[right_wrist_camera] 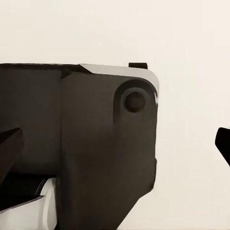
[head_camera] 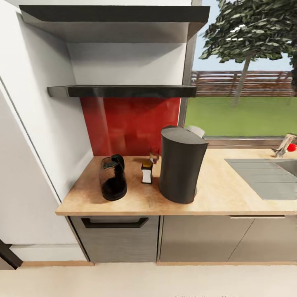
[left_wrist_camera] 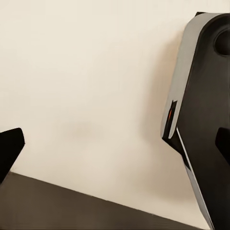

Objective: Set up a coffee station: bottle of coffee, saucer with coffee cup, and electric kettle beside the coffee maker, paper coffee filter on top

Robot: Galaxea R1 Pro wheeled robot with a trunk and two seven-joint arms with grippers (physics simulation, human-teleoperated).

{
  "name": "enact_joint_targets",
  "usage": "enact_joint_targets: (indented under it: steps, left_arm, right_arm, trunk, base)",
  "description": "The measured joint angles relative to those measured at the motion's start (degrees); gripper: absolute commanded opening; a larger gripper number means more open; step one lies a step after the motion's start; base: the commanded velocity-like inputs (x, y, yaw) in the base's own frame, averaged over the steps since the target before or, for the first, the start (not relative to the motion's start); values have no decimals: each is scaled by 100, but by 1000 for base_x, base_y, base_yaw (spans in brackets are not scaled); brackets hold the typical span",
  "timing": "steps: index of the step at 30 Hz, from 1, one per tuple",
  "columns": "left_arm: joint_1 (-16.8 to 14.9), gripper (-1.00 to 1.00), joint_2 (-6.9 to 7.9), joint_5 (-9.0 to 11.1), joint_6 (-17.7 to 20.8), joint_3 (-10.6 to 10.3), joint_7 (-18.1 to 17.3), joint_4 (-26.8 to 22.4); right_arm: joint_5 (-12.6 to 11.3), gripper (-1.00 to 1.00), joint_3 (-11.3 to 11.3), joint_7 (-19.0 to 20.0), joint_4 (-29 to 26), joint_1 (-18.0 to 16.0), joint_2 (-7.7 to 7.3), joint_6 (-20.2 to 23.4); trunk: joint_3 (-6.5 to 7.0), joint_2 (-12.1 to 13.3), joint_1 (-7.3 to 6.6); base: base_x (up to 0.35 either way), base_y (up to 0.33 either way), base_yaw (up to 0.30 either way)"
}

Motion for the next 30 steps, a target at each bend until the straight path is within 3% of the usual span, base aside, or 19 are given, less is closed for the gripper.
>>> enact_joint_targets:
  steps: [5, 12, 30]
  left_arm:
    - [0, 100, -4, -3, 2, 0, 0, 0]
    - [0, 100, -4, -5, 7, 0, 0, 4]
    - [0, 100, 8, -6, 8, 0, -1, 9]
  right_arm:
    - [-26, 100, -1, 0, -1, 0, -3, 0]
    - [-260, 100, -1, 0, -7, 0, -24, 1]
    - [-281, 100, 0, -2, -10, 0, -75, 18]
  trunk:
    - [0, 0, 0]
    - [0, 1, 1]
    - [8, 1, 1]
  base:
    - [4, 306, -266]
    - [-21, 307, -267]
    - [-135, 256, -267]
